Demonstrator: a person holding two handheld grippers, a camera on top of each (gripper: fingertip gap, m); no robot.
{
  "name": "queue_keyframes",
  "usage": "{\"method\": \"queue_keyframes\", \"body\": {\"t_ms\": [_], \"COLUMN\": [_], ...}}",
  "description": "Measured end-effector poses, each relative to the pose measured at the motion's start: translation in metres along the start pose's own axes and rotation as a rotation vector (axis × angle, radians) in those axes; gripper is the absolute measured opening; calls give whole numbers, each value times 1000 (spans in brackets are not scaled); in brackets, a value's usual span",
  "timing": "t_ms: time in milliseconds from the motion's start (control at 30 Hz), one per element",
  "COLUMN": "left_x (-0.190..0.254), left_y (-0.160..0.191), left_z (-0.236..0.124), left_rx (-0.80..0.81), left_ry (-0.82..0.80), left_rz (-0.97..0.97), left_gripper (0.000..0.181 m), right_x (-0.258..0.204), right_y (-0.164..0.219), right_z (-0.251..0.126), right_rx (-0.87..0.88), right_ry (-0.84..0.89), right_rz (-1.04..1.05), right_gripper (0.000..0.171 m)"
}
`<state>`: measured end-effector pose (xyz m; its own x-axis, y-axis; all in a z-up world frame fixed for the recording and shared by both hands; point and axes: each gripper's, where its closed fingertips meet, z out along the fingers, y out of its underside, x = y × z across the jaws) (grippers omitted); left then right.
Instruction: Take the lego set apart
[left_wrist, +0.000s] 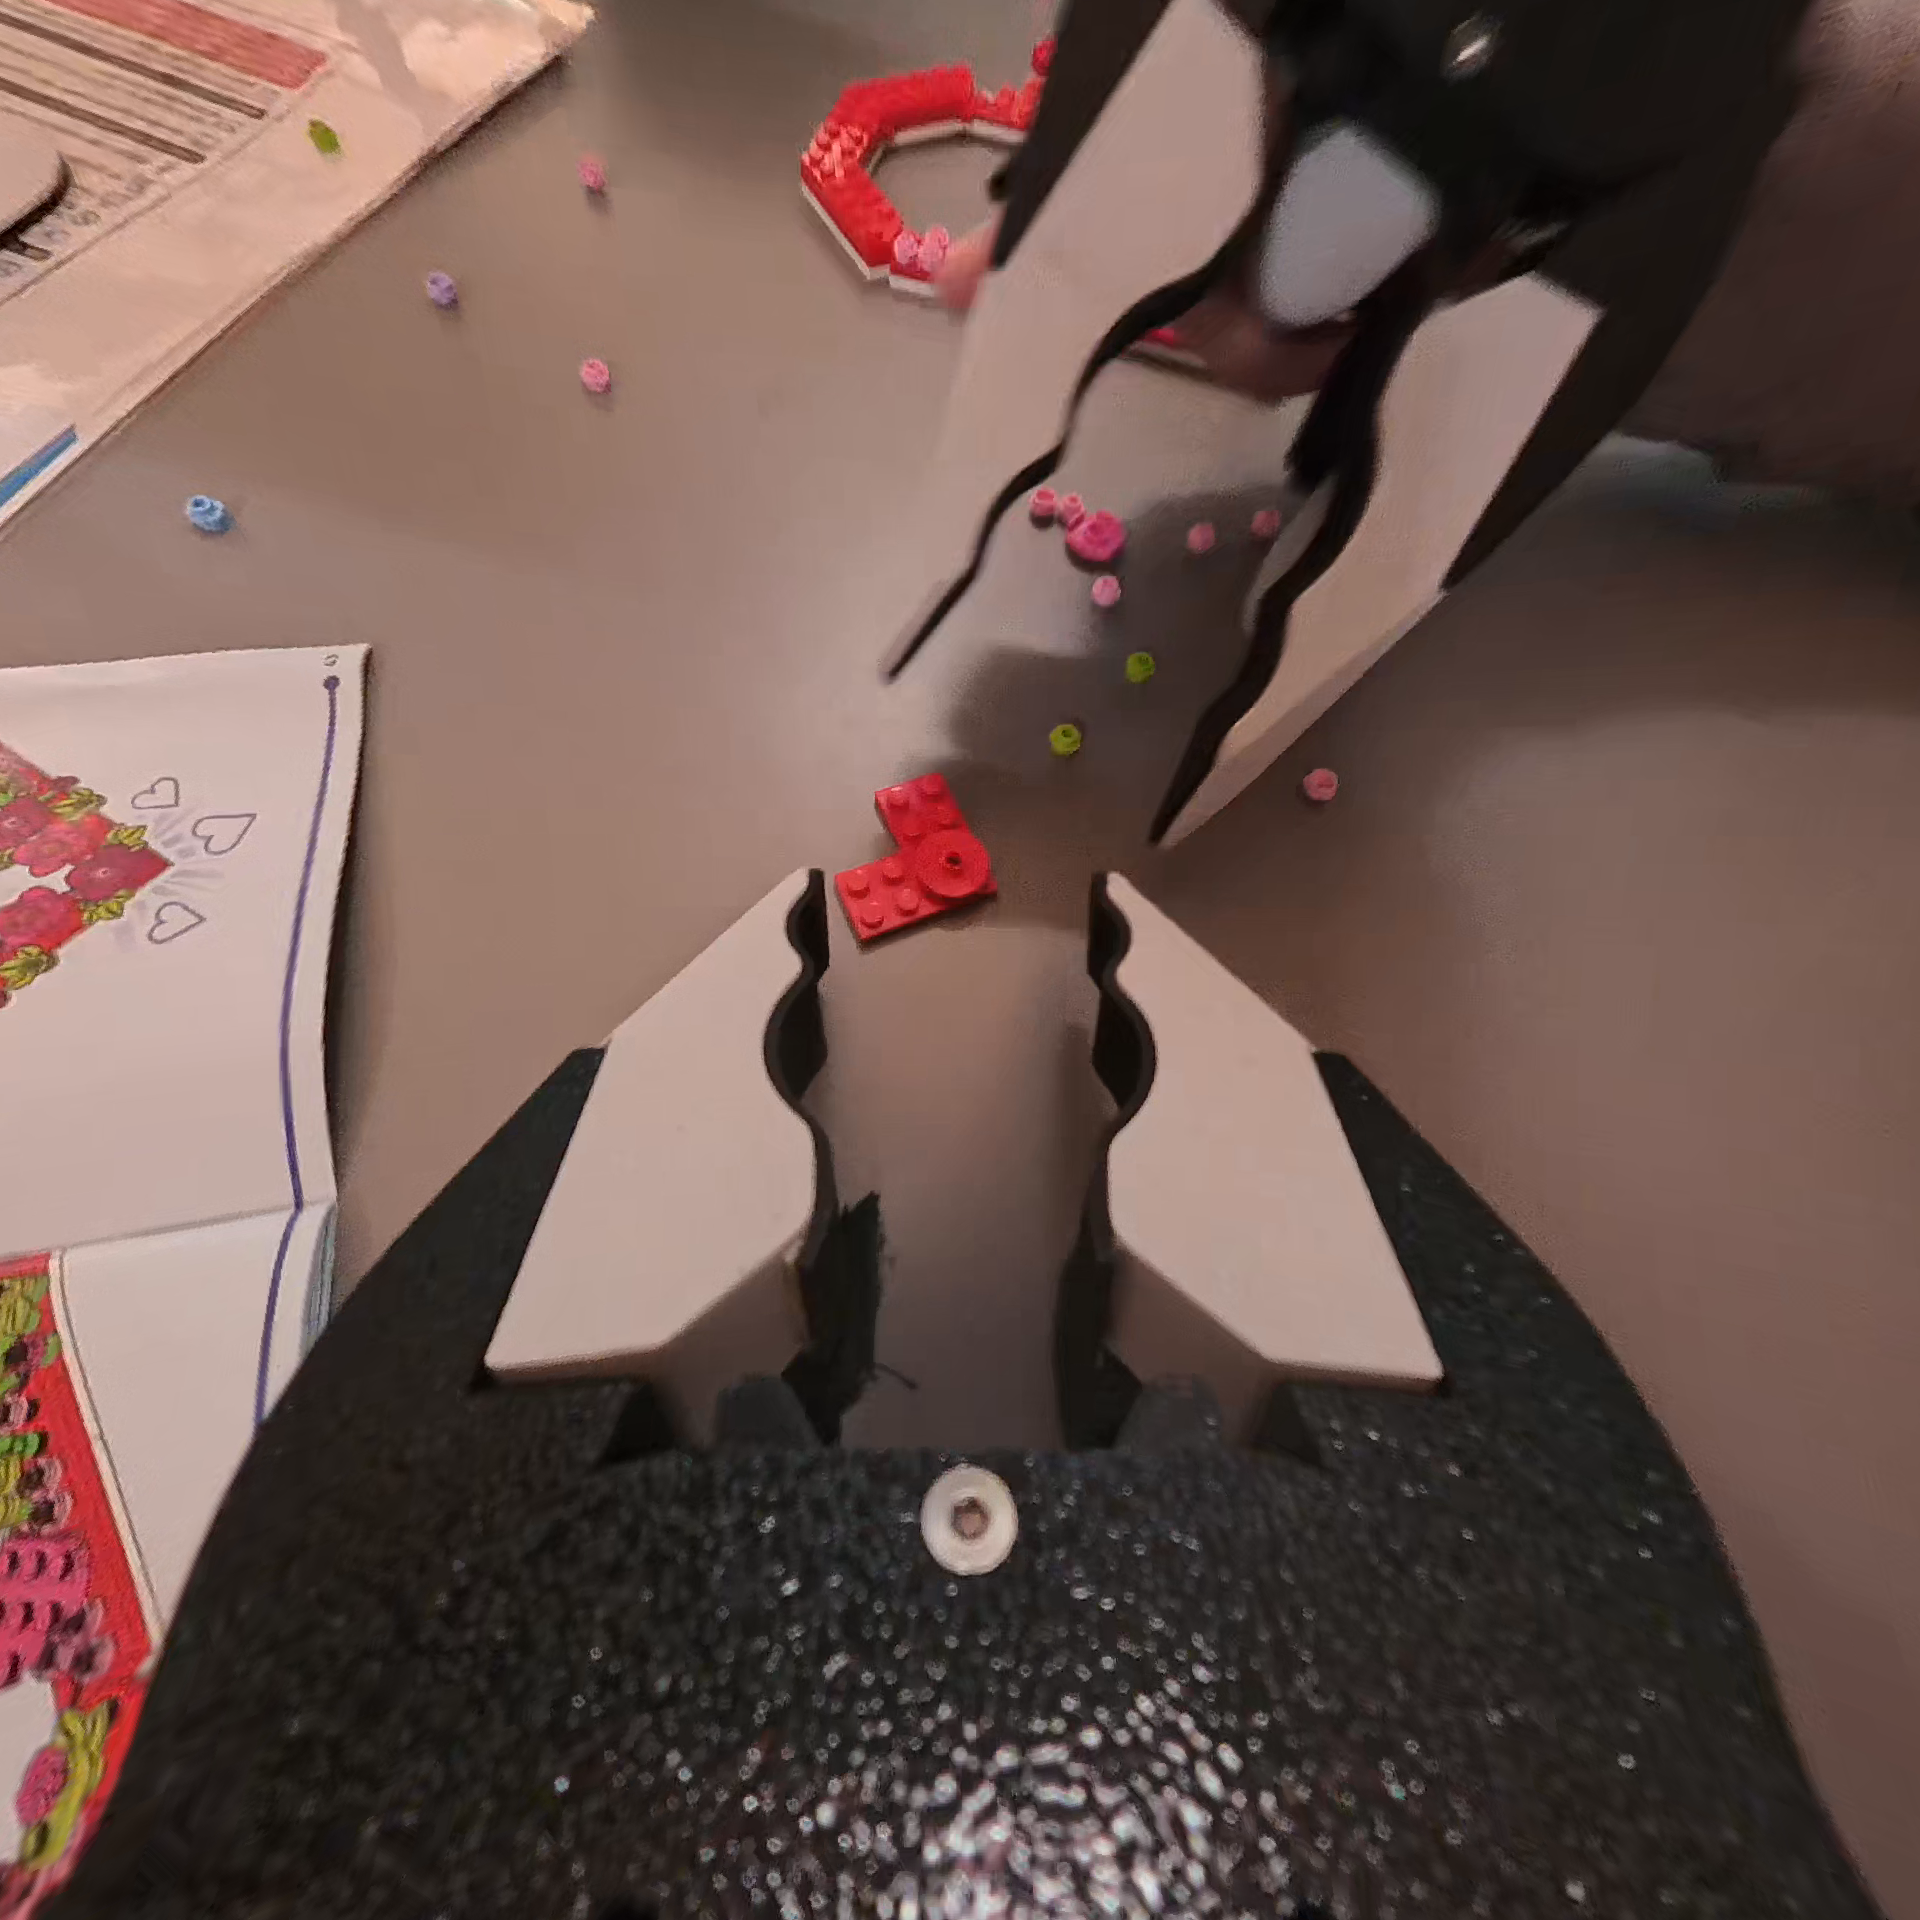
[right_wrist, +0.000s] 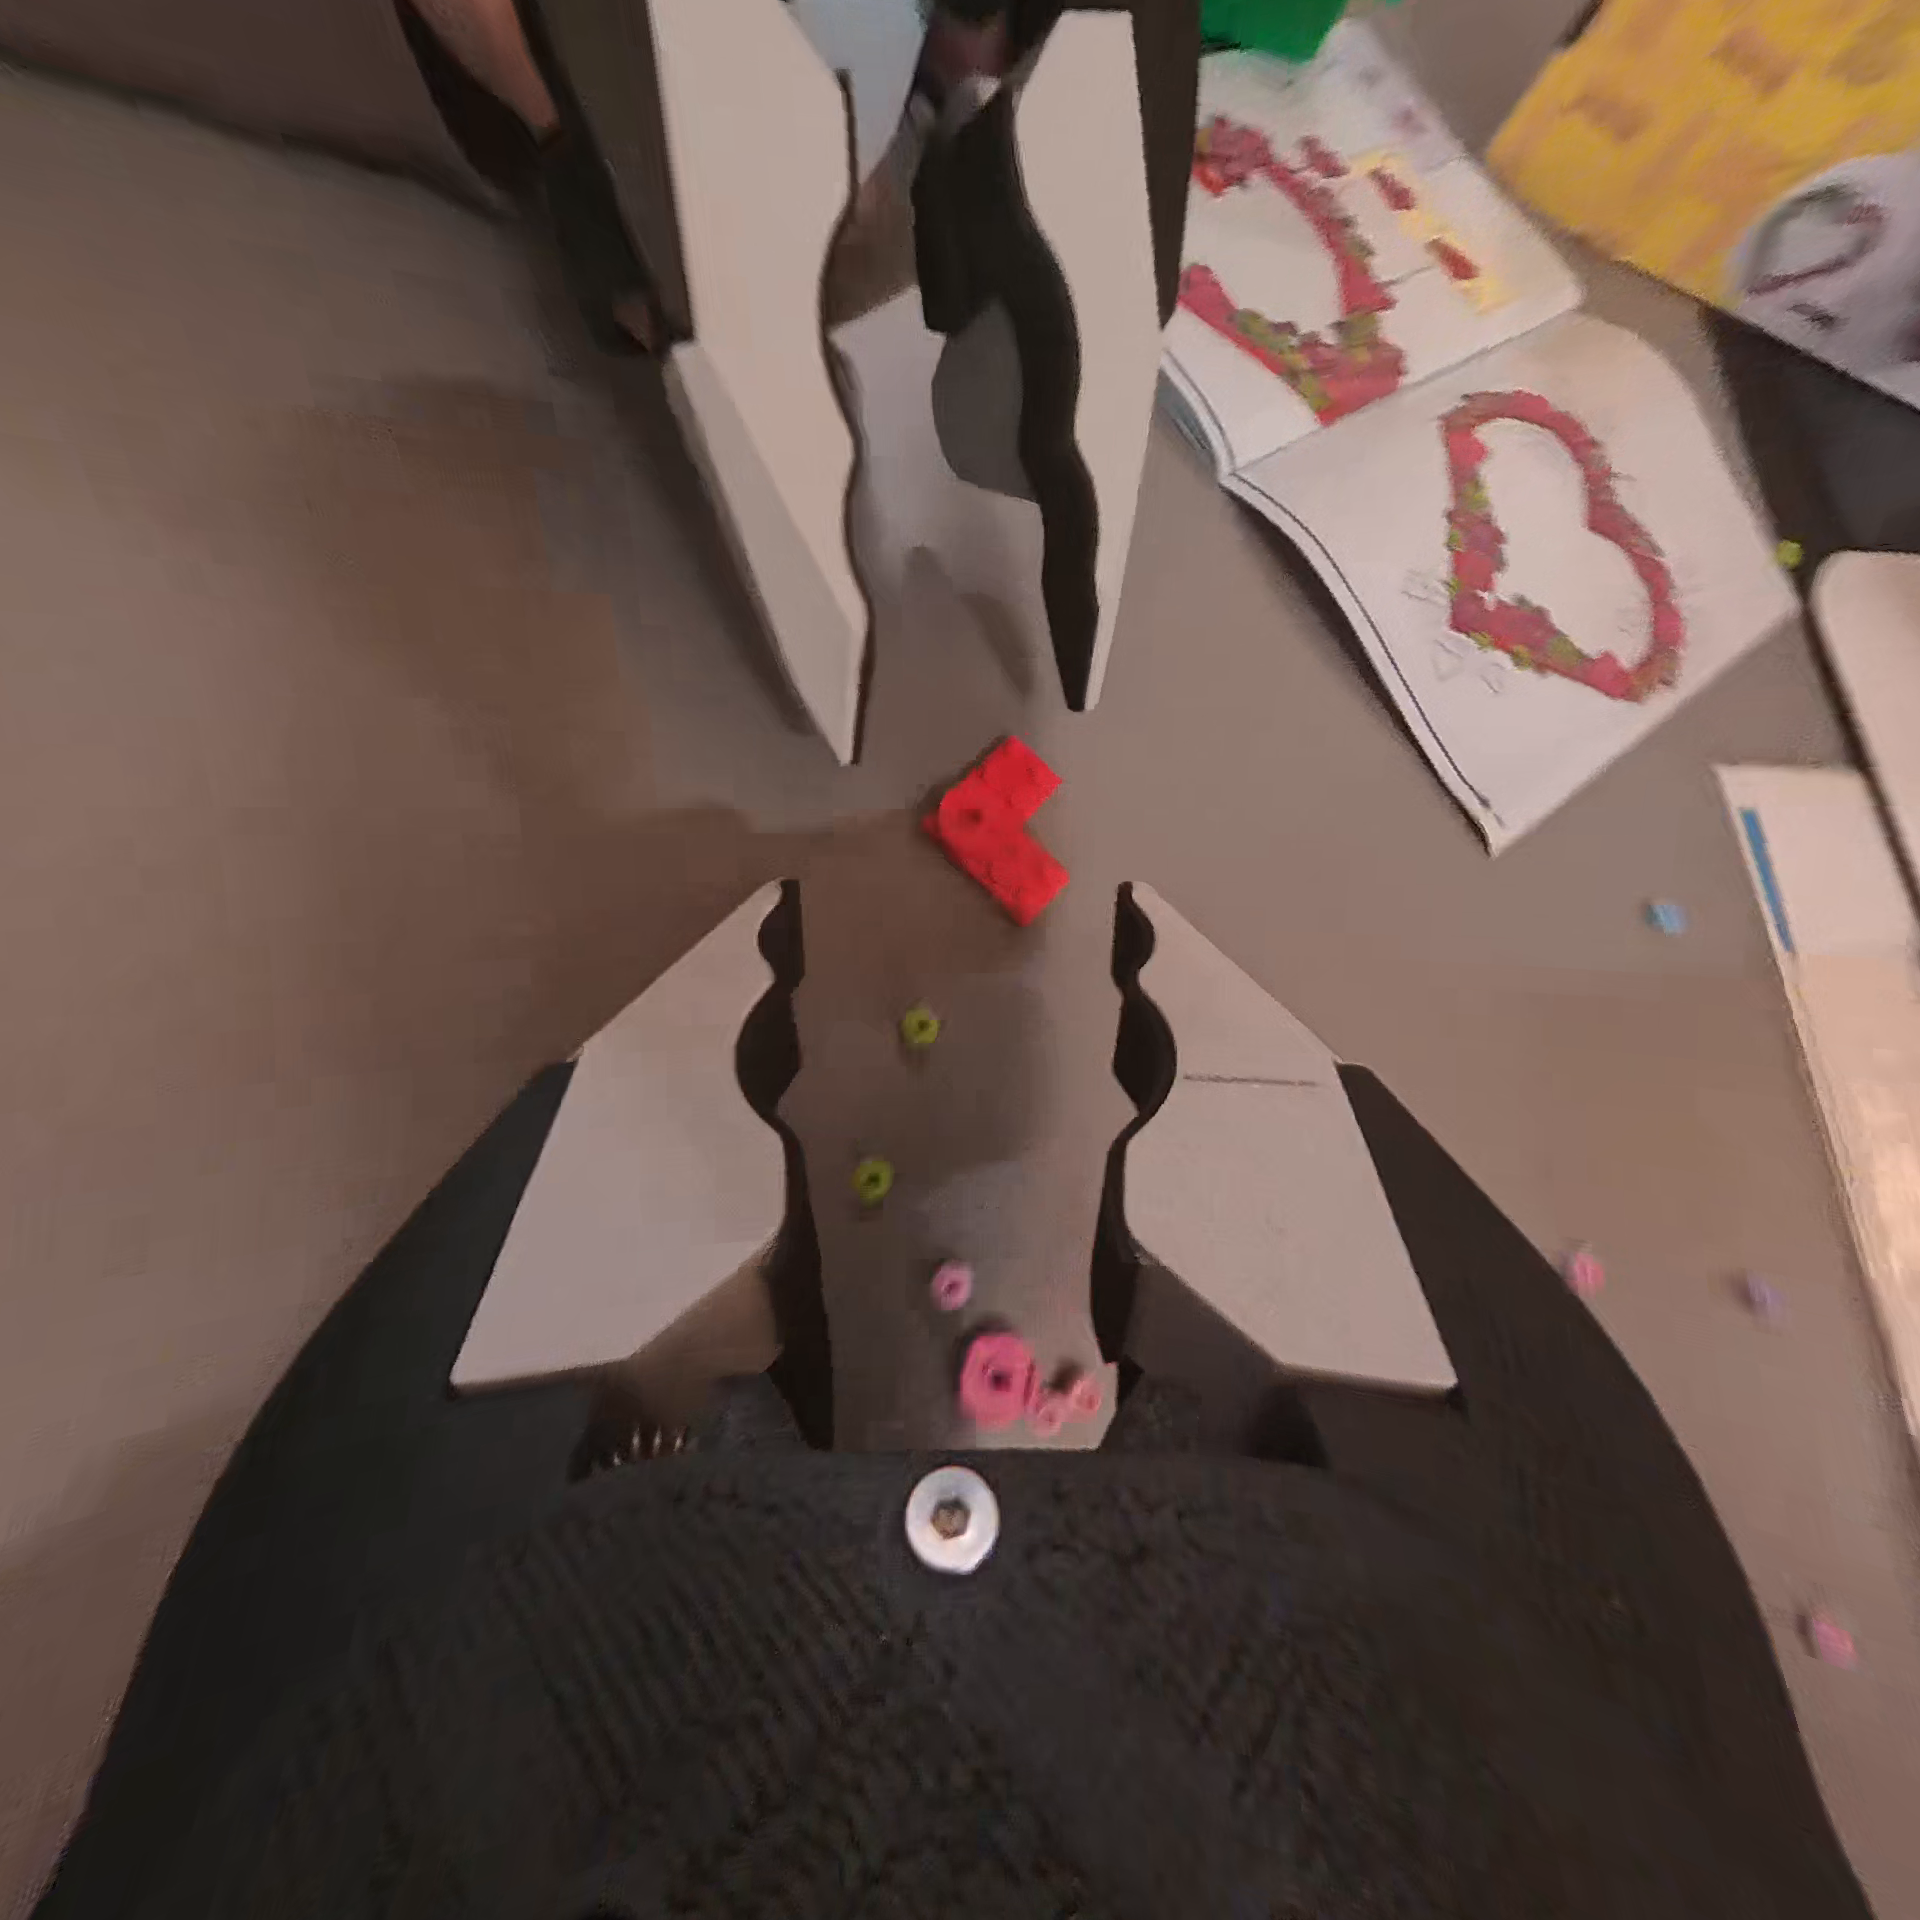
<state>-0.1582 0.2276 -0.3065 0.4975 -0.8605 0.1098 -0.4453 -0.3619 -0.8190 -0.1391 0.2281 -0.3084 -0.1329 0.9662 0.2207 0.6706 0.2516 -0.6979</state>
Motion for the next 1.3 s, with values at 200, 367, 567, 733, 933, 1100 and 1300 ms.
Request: {"method": "queue_keyframes", "body": {"t_ms": [200, 367, 567, 733, 933, 1100, 1300], "left_x": [2, -4, 8, 32, 29, 12, 3], "left_y": [-4, -25, -38, -35, -42, -51, -52], "left_z": [-18, -31, -35, -19, -17, -14, -12], "left_rx": [80, 236, 338, 271, 334, 426, 478], "left_ry": [39, 88, 359, 453, 425, 236, 158], "left_rz": [-44, -240, -581, -575, -576, -592, -635], "left_gripper": [50, 40, 40, 13, 1, 1, 1], "right_x": [0, 2, -7, -19, -14, 6, 14], "right_y": [4, 2, -26, -32, -34, -29, -35], "right_z": [23, 18, -11, -20, -27, -22, -21], "right_rx": [-130, -129, 70, 129, 155, 88, 14], "right_ry": [-240, -144, 151, 258, 309, 395, 565], "right_rz": [-14, -116, -288, -418, -383, -112, -124], "right_gripper": [39, 15, 14, 14, 15, 41, 23]}}
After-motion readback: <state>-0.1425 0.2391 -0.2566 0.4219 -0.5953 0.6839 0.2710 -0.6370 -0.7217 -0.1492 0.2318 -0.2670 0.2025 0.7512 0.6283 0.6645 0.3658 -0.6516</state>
